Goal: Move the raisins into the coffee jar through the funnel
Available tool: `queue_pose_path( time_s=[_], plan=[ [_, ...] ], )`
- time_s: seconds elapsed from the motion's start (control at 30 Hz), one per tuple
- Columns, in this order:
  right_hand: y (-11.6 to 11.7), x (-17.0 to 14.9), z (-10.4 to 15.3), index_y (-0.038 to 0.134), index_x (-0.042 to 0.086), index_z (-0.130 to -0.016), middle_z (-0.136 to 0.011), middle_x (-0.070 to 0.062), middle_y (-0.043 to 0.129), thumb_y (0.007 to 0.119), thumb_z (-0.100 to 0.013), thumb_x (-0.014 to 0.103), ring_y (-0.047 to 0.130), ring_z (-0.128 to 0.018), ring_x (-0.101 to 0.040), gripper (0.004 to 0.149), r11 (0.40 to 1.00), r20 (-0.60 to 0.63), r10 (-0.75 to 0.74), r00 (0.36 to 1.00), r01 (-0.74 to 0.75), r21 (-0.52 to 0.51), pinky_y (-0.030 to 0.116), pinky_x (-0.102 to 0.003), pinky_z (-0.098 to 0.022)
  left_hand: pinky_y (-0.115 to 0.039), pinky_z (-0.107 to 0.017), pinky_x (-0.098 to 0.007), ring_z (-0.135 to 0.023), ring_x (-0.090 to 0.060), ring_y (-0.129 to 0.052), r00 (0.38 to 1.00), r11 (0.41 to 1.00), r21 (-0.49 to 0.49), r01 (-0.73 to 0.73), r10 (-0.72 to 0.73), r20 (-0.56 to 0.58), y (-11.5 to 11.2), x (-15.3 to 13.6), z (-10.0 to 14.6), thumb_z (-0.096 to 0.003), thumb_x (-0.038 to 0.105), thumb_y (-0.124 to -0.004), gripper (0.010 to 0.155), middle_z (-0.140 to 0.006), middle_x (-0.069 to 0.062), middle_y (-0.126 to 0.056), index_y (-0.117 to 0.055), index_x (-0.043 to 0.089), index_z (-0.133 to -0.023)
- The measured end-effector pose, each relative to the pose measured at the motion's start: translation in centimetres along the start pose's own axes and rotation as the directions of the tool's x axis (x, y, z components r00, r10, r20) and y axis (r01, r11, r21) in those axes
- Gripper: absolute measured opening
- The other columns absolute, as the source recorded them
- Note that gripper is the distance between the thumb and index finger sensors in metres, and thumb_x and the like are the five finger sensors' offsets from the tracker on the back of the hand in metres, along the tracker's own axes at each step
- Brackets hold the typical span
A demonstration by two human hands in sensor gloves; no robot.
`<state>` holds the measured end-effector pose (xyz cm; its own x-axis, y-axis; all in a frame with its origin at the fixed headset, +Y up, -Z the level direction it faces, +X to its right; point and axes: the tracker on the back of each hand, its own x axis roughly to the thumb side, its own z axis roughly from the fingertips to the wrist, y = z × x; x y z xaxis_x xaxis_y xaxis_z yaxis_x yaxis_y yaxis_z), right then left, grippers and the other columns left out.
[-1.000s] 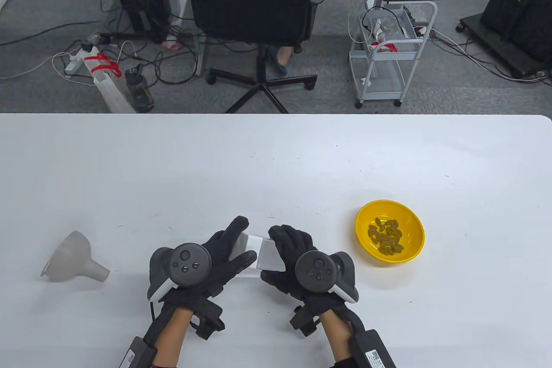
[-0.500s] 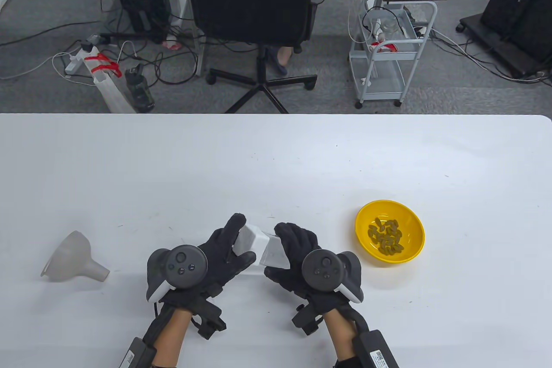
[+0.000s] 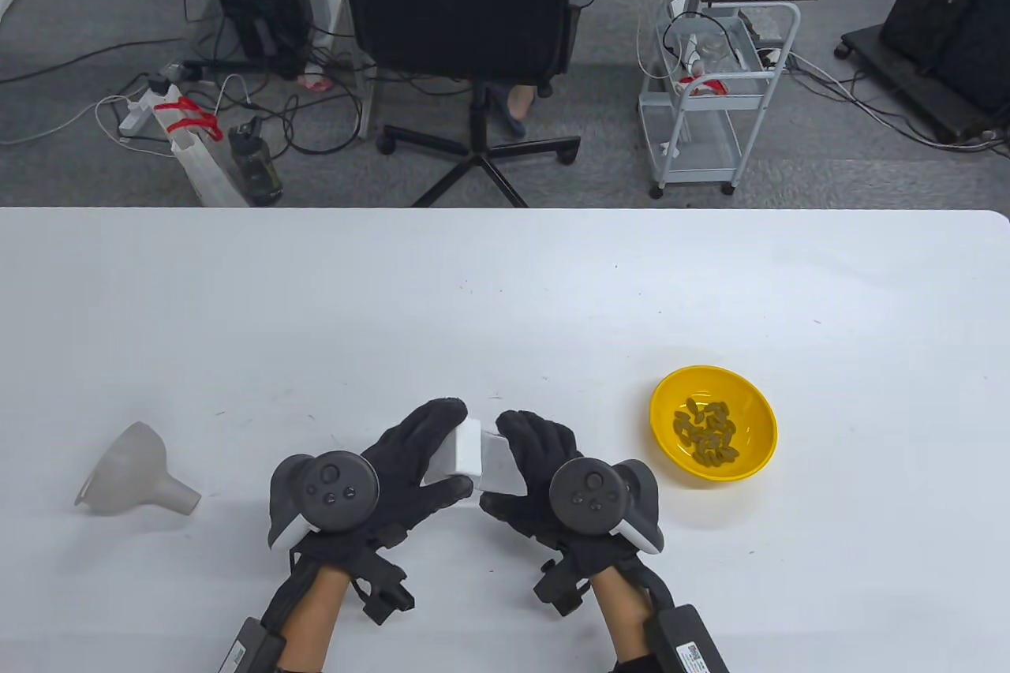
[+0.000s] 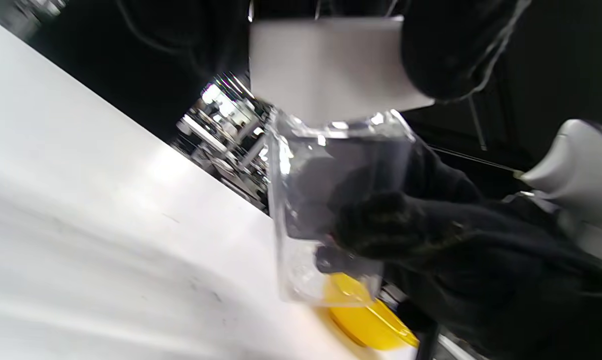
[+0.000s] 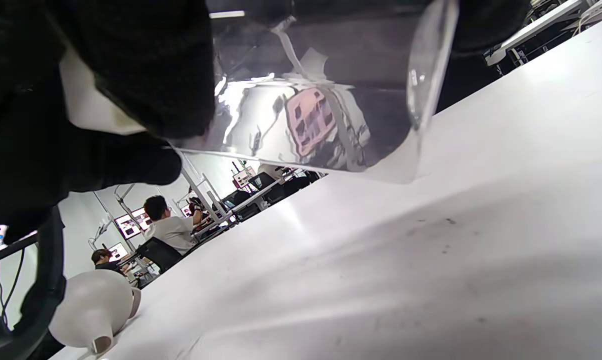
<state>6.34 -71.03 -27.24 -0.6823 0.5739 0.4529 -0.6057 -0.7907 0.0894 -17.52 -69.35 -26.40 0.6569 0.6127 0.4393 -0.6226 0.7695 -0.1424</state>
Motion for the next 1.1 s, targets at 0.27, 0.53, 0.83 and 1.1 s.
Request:
queue_pose_path(
  time_s=[0.27, 0.53, 0.83, 1.1],
  plan=[
    [0.3, 0.2, -0.2, 0.031, 0.015, -0.113, -0.112, -0.026, 0.046, 0.091, -0.05, 0.049, 0.054, -0.097, -0.055, 0.093, 1.0, -0.002, -0.002, 1.0, 0.002, 0.018, 0.062, -0.068, -0.067, -0.042, -0.075, -0.071, -0.117, -0.052, -0.037, 0.996, 0.991, -0.094, -0.091, 0.092, 0.005, -0.1, -0.5, 0.0, -0.0556, 0.074, -0.063, 0.094, -0.133, -0.018, -0.011, -0.006, 0.035, -0.12],
    [0.0, 0.0, 0.0, 0.033, 0.015, -0.113, -0.112, -0.026, 0.047, 0.091, -0.049, 0.049, 0.055, -0.097, -0.055, 0.093, 0.999, 0.005, -0.031, 1.0, 0.03, 0.035, 0.062, -0.069, -0.066, -0.065, -0.07, -0.056, -0.098, -0.038, -0.077, 1.0, 0.997, -0.081, 0.005, -0.003, 0.03, 0.4, 0.2, 0.0, -0.0554, 0.044, -0.087, 0.09, -0.129, -0.005, -0.047, -0.024, 0.039, -0.12],
    [-0.1, -0.2, -0.1, 0.031, 0.014, -0.113, -0.113, -0.027, 0.046, 0.09, -0.05, 0.049, 0.054, -0.097, -0.055, 0.093, 0.999, -0.026, -0.035, 0.999, 0.035, -0.002, 0.063, -0.069, -0.066, -0.077, -0.05, -0.045, -0.062, -0.02, -0.097, 0.987, 0.987, 0.105, -0.121, 0.131, -0.097, 1.4, -0.7, 0.5, -0.0585, 0.068, -0.069, 0.092, -0.107, -0.019, -0.076, -0.032, 0.012, -0.122],
    [-0.9, -1.3, 0.2, 0.031, 0.014, -0.113, -0.112, -0.027, 0.046, 0.09, -0.05, 0.049, 0.054, -0.097, -0.055, 0.093, 0.994, -0.071, -0.1, 0.993, 0.096, -0.053, 0.062, -0.069, -0.066, -0.072, -0.059, -0.047, -0.077, -0.026, -0.089, 0.958, 0.943, 0.25, 0.219, -0.159, -0.239, 3.4, -2.4, 1.6, -0.0597, 0.055, -0.078, 0.097, -0.121, -0.016, -0.057, -0.015, 0.01, -0.119]
  ],
)
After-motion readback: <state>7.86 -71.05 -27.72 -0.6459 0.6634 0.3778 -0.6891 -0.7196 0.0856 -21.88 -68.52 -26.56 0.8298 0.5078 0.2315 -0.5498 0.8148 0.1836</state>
